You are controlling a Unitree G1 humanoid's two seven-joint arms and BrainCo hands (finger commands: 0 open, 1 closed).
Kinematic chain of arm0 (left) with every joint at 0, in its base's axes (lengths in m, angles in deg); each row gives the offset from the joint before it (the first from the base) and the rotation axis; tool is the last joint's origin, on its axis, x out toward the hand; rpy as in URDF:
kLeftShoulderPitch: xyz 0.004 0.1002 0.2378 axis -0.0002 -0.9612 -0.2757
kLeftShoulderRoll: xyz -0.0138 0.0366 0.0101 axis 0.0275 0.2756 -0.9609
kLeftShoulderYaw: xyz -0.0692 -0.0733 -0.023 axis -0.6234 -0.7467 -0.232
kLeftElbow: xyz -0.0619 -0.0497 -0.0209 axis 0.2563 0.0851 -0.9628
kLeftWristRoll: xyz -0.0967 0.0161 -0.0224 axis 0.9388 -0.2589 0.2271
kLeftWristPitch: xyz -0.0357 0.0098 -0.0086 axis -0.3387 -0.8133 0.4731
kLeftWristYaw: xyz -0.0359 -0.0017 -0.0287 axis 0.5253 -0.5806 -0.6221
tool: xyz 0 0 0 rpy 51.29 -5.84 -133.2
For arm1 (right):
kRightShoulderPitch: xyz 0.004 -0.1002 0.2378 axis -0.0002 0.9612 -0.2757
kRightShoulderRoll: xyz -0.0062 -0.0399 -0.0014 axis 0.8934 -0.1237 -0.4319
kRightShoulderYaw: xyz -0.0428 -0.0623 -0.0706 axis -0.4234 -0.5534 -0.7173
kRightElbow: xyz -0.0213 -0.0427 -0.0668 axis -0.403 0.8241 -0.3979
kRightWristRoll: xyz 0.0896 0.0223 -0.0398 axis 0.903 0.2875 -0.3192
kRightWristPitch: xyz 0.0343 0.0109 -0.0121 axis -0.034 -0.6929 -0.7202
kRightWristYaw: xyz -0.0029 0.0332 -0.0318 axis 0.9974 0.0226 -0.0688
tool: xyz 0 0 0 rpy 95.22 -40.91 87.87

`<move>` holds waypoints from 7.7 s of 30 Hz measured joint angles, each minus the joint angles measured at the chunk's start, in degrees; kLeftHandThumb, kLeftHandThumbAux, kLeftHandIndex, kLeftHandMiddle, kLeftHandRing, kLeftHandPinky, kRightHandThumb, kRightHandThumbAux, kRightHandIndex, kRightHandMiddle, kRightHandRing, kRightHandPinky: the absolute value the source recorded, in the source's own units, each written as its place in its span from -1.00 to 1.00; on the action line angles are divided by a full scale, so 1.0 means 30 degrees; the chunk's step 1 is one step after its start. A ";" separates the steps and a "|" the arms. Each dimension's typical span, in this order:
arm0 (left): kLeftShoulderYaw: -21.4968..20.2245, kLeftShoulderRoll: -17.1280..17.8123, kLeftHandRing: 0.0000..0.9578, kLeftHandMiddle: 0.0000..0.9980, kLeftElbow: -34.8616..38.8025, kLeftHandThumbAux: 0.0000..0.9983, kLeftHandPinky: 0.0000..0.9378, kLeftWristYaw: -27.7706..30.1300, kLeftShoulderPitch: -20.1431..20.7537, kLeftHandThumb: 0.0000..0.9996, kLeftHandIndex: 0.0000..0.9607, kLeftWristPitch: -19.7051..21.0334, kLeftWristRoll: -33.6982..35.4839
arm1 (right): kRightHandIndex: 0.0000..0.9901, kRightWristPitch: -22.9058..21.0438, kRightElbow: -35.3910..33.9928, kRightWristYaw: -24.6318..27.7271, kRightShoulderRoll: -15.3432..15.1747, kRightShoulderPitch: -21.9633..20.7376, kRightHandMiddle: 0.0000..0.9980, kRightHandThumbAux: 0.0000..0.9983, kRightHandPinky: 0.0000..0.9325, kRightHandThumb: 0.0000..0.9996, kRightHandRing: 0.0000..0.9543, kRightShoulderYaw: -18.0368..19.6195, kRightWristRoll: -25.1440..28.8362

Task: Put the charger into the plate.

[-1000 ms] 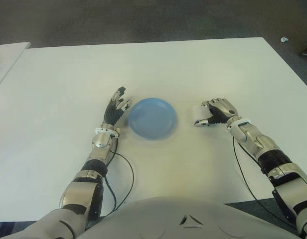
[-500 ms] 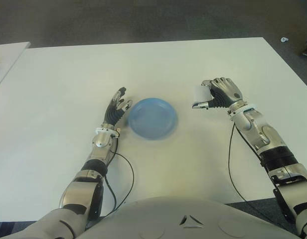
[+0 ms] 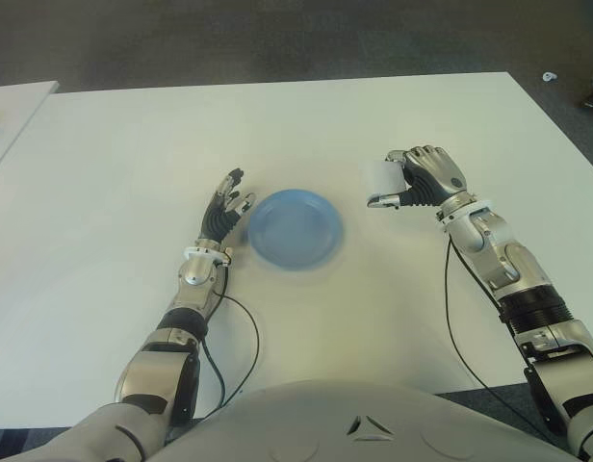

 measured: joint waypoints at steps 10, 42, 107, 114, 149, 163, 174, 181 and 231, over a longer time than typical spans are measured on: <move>-0.0021 -0.0011 -0.92 -0.80 -0.0010 0.10 -1.00 0.0000 0.0000 -1.00 -0.83 0.0004 0.0000 | -0.11 -0.0048 -0.0050 0.0044 0.0537 -0.0004 0.72 0.42 0.80 0.49 0.78 0.0042 -0.0083; -0.0026 -0.0109 -0.86 -0.78 -0.0005 0.13 -0.93 -0.0455 0.0033 -1.00 -0.86 -0.0182 -0.0009 | -0.11 -0.1353 0.4619 -0.0211 0.5882 -0.2707 0.70 0.42 0.76 0.50 0.75 -0.2963 -0.1208; 0.0362 -0.0182 -0.91 -0.83 0.0150 0.10 -0.97 -0.2097 0.0043 -1.00 -0.89 -0.0231 -0.1136 | -0.38 -0.1250 0.7701 -0.1189 0.6647 -0.4121 -0.32 -0.24 -0.41 -0.01 -0.35 -0.5476 -0.2842; 0.0414 -0.0180 -0.93 -0.84 0.0129 0.10 -1.00 -0.2098 0.0056 -1.00 -0.89 0.0305 -0.1146 | -0.93 -0.1390 0.7189 -0.0647 0.5848 -0.4352 -0.94 -0.73 -0.95 -0.22 -0.95 -0.6222 -0.3984; 0.0897 -0.0175 -0.98 -0.86 -0.0026 0.12 -1.00 -0.3630 0.0234 -1.00 -0.90 0.0909 -0.2066 | -1.00 -0.1436 0.7087 0.0352 0.5485 -0.4653 -1.00 -0.77 -1.00 -0.33 -1.00 -0.6675 -0.4108; 0.1038 -0.0153 -0.94 -0.84 -0.0111 0.11 -1.00 -0.3630 0.0322 -1.00 -0.90 0.0896 -0.2206 | -1.00 -0.1974 0.7279 -0.0694 0.5580 -0.4650 -1.00 -0.75 -1.00 -0.45 -1.00 -0.6159 -0.3763; 0.0907 -0.0164 -0.91 -0.82 -0.0711 0.13 -1.00 -0.3630 0.0647 -1.00 -0.87 0.0657 -0.2212 | -1.00 -0.1981 0.6786 -0.2275 0.5243 -0.4620 -1.00 -0.55 -1.00 -0.47 -1.00 -0.3483 -0.1617; 0.0826 -0.0187 -0.95 -0.84 -0.0747 0.13 -1.00 -0.3620 0.0672 -1.00 -0.88 0.0656 -0.2188 | -1.00 -0.1446 0.7095 -0.3195 0.5304 -0.4343 -1.00 -0.38 -0.98 -0.48 -1.00 -0.1577 0.0559; 0.0664 -0.0280 -0.89 -0.81 -0.1599 0.18 -0.90 -0.3699 0.1181 -1.00 -0.90 0.0577 -0.1923 | -0.92 0.3296 1.2305 0.0339 1.0387 -0.1143 -0.93 0.40 -0.93 -0.58 -0.96 0.6645 1.3244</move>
